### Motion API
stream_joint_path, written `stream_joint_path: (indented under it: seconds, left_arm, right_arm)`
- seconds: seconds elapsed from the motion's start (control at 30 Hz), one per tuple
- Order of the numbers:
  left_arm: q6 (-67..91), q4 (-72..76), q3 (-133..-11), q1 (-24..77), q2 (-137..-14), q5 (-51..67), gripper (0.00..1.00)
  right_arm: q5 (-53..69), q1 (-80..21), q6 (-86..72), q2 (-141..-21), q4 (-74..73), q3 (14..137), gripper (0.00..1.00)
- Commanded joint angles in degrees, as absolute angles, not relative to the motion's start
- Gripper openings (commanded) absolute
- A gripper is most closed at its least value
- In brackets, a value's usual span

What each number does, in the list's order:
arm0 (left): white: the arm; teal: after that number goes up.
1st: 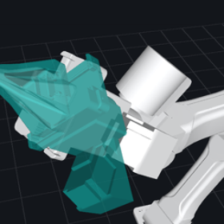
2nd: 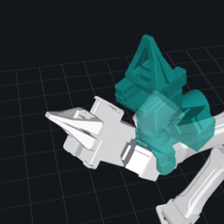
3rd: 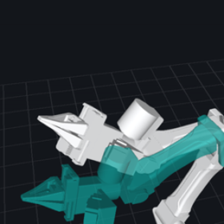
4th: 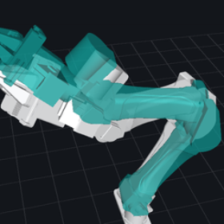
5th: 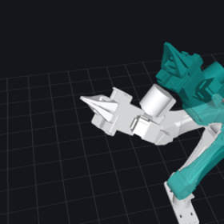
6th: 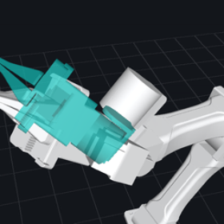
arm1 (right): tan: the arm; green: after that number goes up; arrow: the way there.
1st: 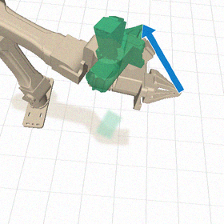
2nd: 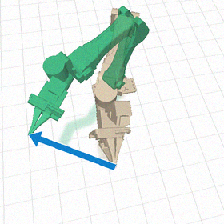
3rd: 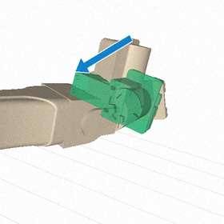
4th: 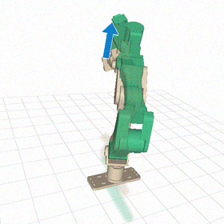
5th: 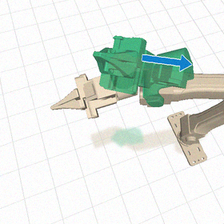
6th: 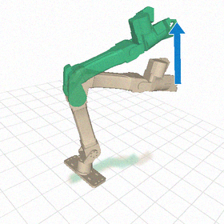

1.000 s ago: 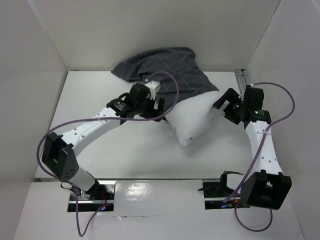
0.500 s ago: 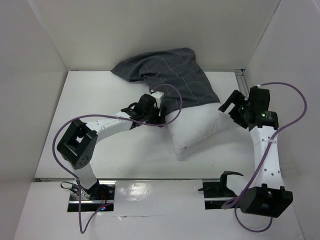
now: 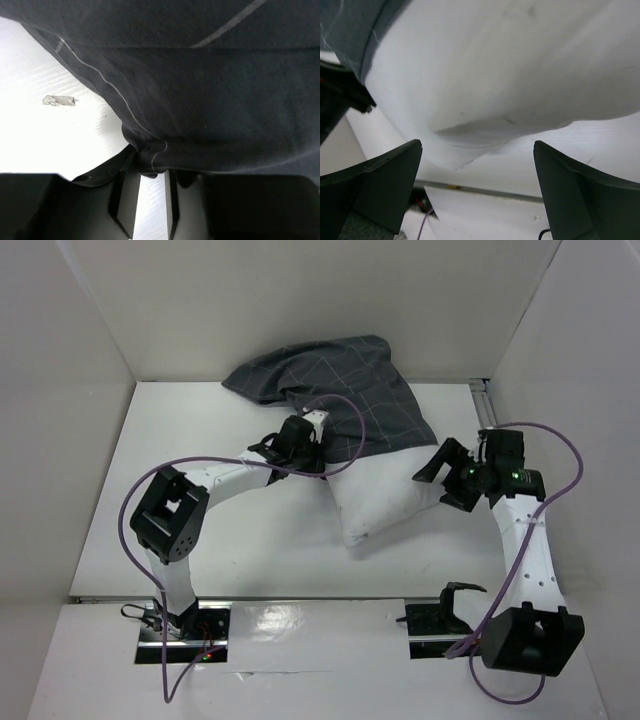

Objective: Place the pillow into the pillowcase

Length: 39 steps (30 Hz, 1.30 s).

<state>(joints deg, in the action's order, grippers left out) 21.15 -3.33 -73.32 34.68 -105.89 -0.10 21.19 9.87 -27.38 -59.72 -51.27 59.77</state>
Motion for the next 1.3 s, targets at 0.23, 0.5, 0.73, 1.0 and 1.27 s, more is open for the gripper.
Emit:
stream_joint_path:
  seconds: [0.23,0.5,0.73,1.0,1.27]
  left_arm:
    - [20.74,-1.76,-75.76,33.75,-106.35,0.70,0.00]
    - [21.45,-1.93,-73.04,34.89,-98.54,3.86,0.00]
    - [20.92,-6.32,-76.28,36.65,-87.83,12.90,0.00]
    - [24.33,-9.84,-97.00,42.88,-86.74,28.90,0.00]
    - [33.83,-2.20,-105.02,43.69,-90.79,39.20,0.00]
  right_arm:
    - [24.98,-11.12,-34.06,-58.36,-44.14,54.33,1.00]
    - [13.54,-23.99,-50.01,-63.18,-19.80,42.02,0.95]
    - [8.36,-17.24,-41.32,-72.77,-16.43,59.56,0.00]
    - [10.11,-11.59,-37.52,-75.06,-20.75,83.23,0.00]
    - [11.95,-16.78,-46.85,-81.38,-3.70,58.63,0.00]
